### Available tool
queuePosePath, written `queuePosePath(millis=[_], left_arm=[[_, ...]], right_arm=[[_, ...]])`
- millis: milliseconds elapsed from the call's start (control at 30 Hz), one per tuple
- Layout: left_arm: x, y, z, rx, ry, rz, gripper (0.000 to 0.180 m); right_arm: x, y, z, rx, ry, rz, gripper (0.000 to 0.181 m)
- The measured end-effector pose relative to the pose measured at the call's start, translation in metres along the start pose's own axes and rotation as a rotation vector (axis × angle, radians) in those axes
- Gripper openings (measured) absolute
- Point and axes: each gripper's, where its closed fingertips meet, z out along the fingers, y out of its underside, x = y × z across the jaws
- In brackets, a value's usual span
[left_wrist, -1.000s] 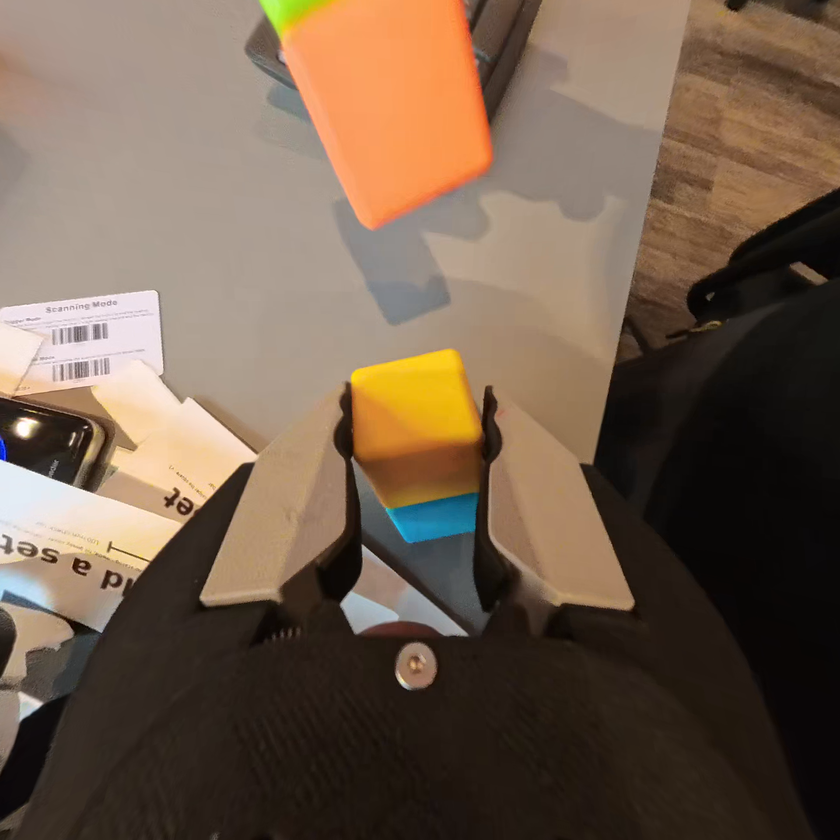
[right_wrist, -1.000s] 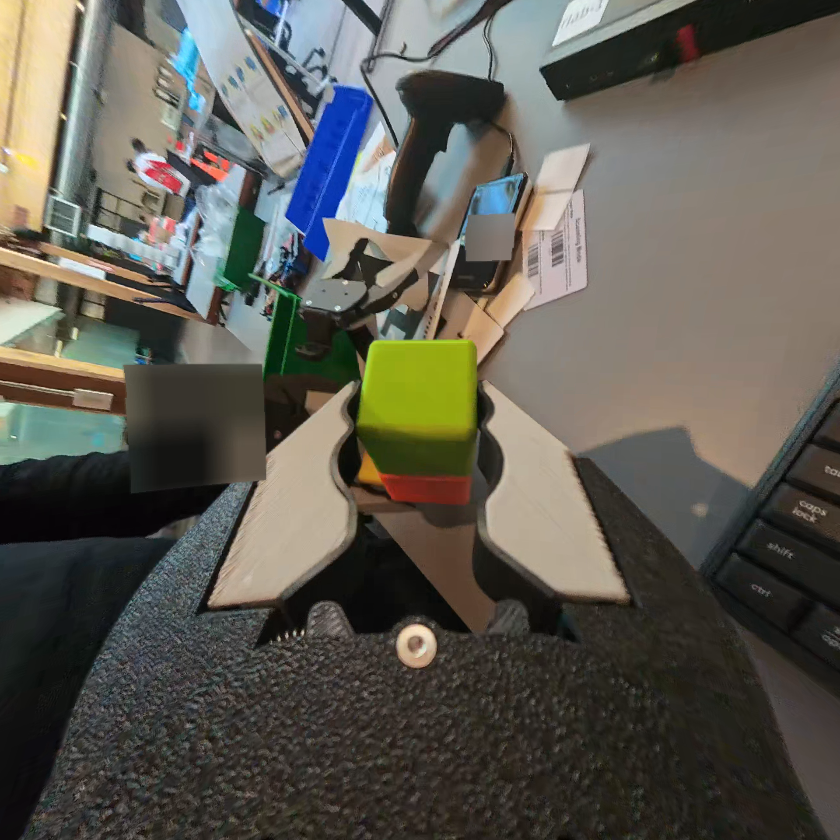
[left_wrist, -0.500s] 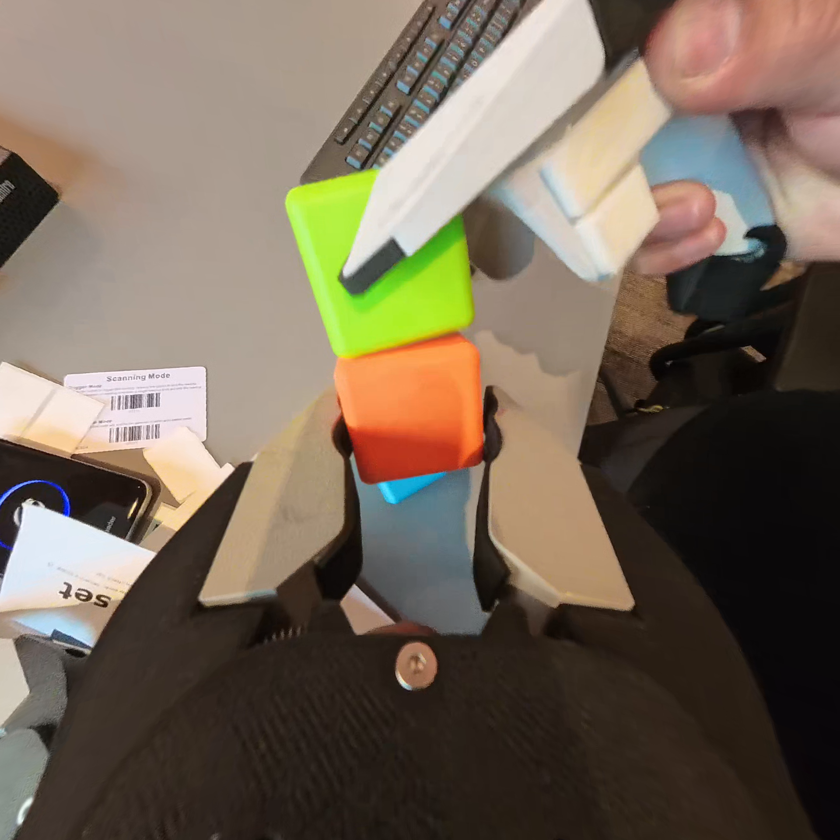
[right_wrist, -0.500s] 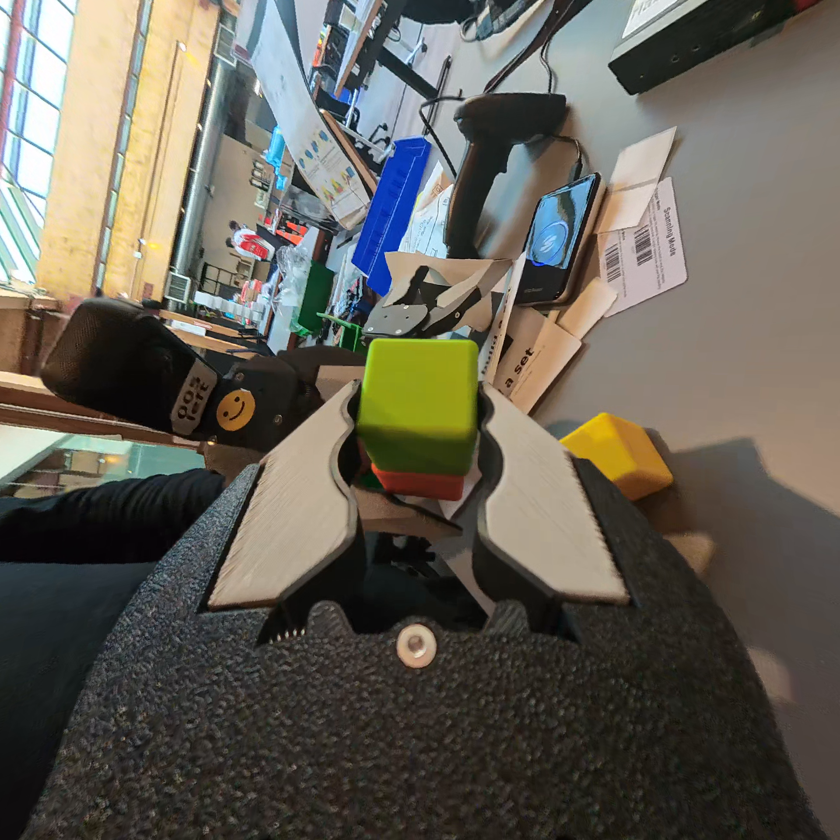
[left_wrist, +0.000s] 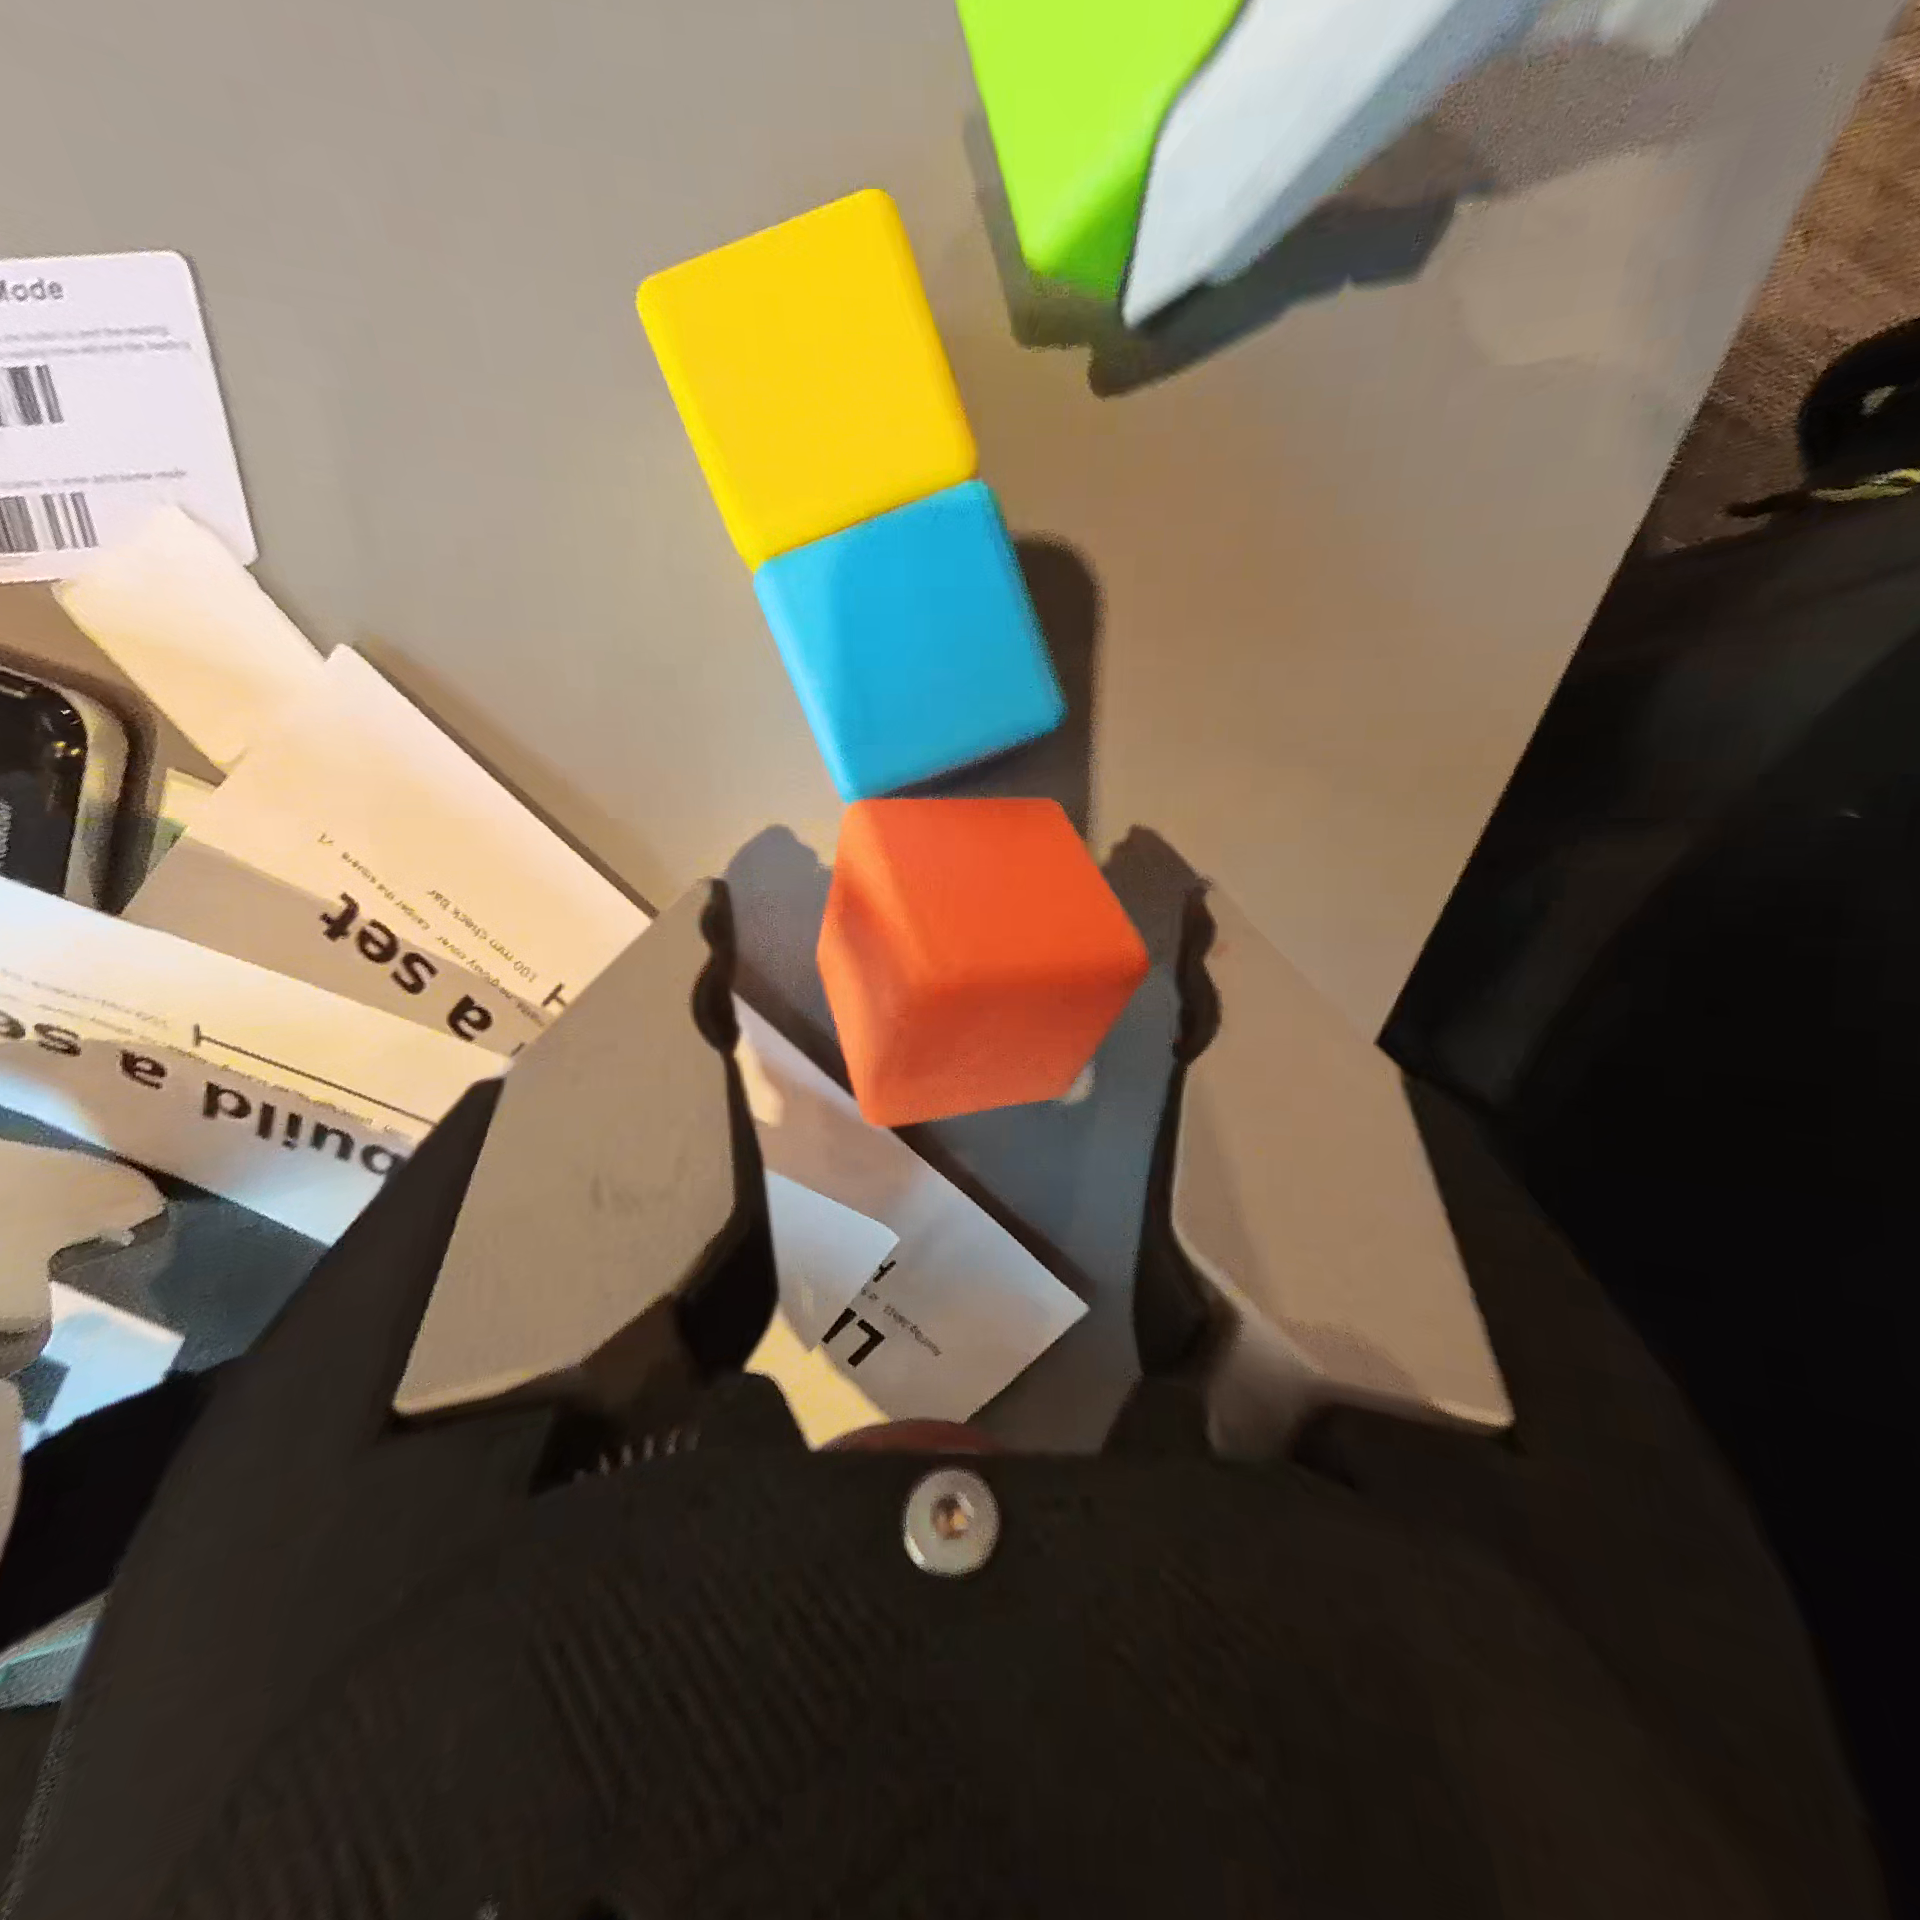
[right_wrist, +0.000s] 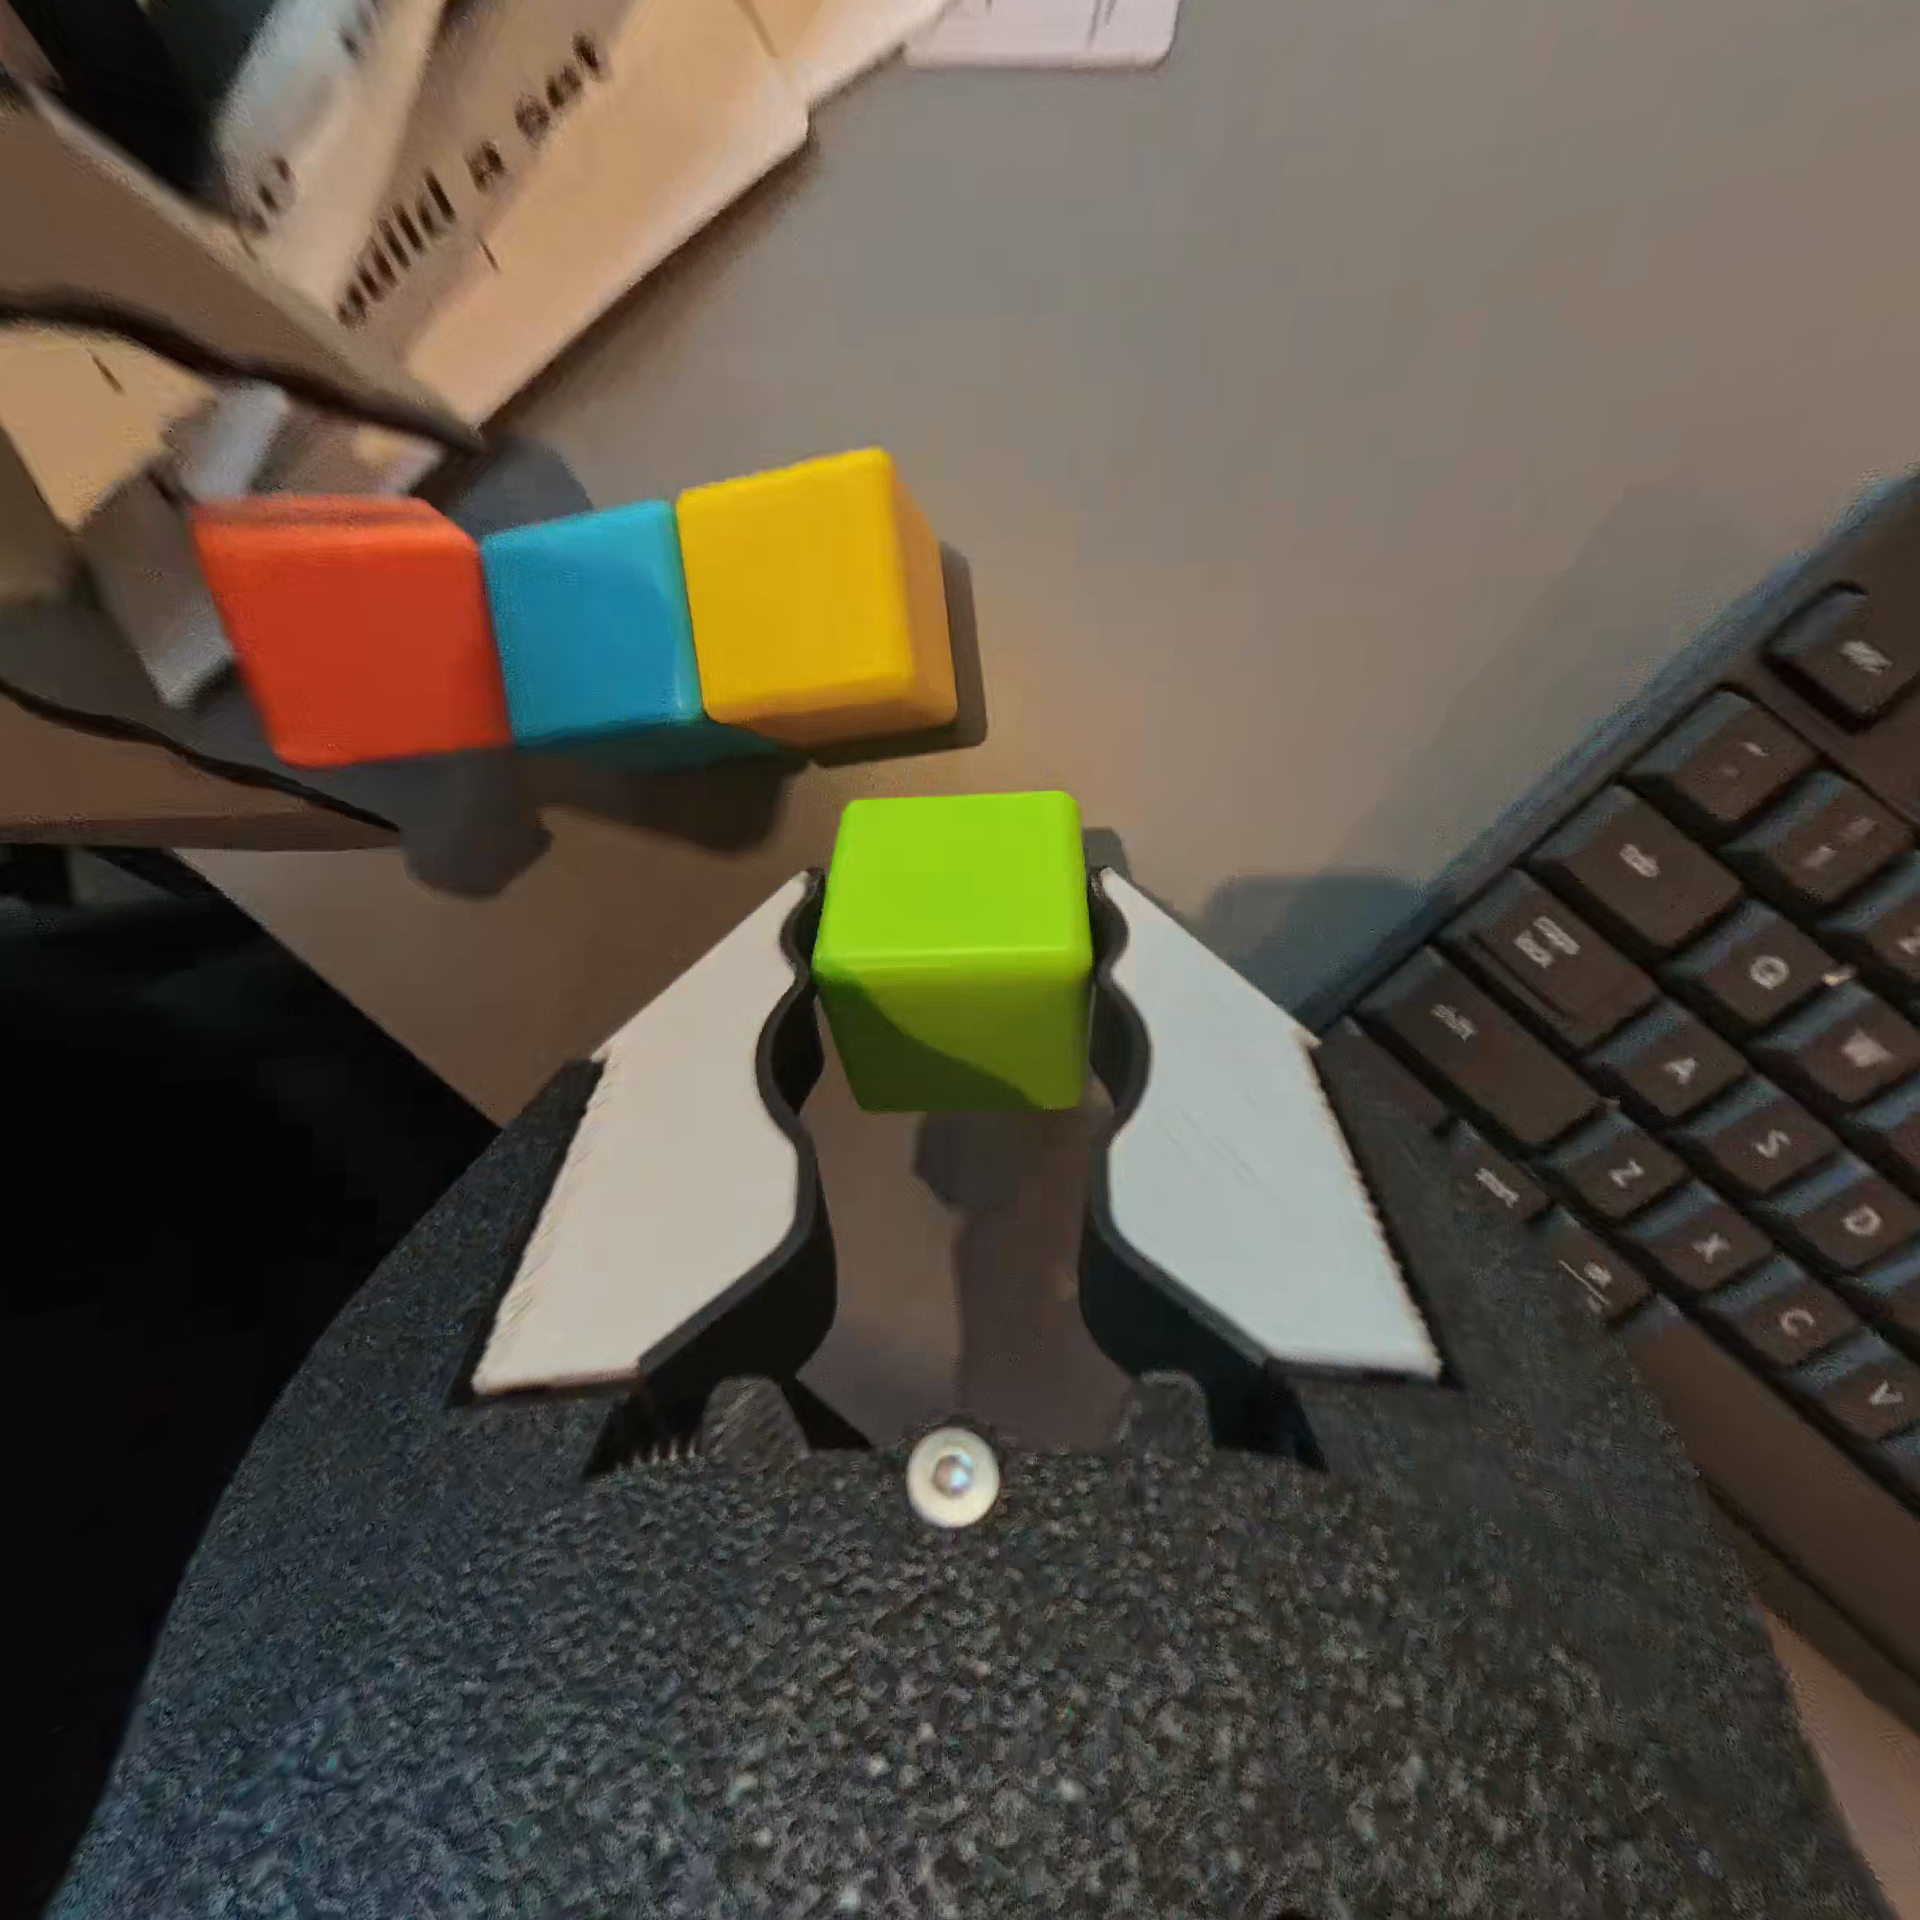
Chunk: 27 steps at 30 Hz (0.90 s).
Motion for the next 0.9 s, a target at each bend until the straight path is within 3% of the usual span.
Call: queuePosePath(millis=[233, 333, 467, 700, 767, 900], left_arm=[[-0.005, -0.029, 0.005, 0.010, 0.035, -0.082, 0.092], [-0.010, -0.027, 0.029, -0.091, 0.027, -0.027, 0.051], [-0.013, -0.027, 0.033, -0.076, 0.027, 0.029, 0.050], [-0.005, -0.041, -0.001, 0.147, 0.089, -0.004, 0.048], [-0.008, -0.040, -0.006, 0.147, 0.065, 0.000, 0.048], [-0.007, -0.043, -0.013, 0.185, 0.069, -0.014, 0.048]], right_arm=[[-0.011, -0.020, -0.016, -0.056, -0.025, -0.393, 0.064], [-0.015, -0.025, -0.018, -0.096, -0.062, -0.563, 0.065], [-0.021, -0.036, -0.007, -0.134, -0.097, -0.749, 0.066], [-0.042, -0.043, 0.012, -0.088, -0.340, -0.702, 0.064], [-0.048, -0.039, 0.012, -0.089, -0.389, -0.705, 0.054], [-0.050, -0.039, 0.015, -0.087, -0.395, -0.710, 0.056]])
